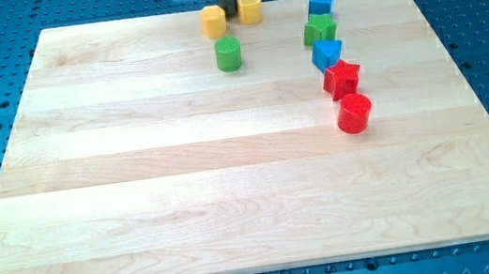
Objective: Move the heart diagonally to the green circle
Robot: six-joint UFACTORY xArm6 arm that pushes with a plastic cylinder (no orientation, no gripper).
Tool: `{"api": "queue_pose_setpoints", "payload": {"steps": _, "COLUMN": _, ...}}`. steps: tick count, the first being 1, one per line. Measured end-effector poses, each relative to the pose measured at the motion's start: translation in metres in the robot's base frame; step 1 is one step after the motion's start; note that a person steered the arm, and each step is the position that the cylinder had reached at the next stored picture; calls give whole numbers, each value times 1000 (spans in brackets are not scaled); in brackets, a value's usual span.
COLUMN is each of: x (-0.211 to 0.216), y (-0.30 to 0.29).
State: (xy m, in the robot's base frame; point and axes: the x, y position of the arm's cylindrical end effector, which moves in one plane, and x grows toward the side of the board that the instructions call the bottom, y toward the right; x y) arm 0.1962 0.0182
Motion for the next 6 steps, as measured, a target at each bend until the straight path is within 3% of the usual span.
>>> {"api": "queue_pose_setpoints", "payload": {"steps": 1, "x": 37, "y": -5}}
{"api": "queue_pose_setpoints", "payload": {"steps": 4, "x": 46, "y": 89}}
{"api": "queue_pose_setpoints", "payload": {"steps": 6, "x": -4, "y": 98}}
